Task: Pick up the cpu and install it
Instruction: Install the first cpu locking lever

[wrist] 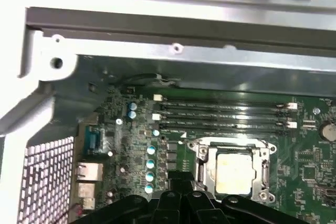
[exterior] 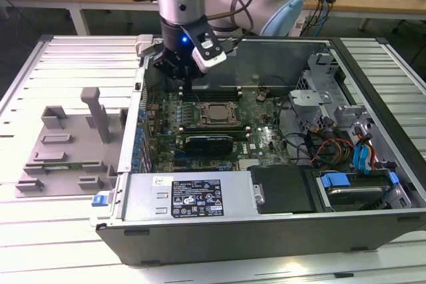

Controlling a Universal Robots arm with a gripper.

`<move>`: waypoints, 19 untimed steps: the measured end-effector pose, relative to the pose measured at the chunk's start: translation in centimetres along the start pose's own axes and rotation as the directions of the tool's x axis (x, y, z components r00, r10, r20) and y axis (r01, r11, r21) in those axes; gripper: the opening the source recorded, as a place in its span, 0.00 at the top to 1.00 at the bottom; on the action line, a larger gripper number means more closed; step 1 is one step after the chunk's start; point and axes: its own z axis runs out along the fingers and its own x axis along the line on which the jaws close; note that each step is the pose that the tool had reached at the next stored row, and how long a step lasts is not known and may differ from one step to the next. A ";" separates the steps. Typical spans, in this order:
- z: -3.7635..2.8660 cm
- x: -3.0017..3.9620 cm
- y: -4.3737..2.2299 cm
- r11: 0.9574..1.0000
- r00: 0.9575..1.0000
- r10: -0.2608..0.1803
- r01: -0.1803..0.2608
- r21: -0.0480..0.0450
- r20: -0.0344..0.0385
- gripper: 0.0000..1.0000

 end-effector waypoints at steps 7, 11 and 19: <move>0.18 0.91 -0.08 0.997 1.000 0.003 -0.003 -0.075 0.007 0.89; 0.81 0.94 -0.13 0.996 1.000 0.004 -0.003 -0.084 0.007 0.89; 1.08 0.95 -0.15 0.988 1.000 0.007 -0.006 -0.153 0.010 0.89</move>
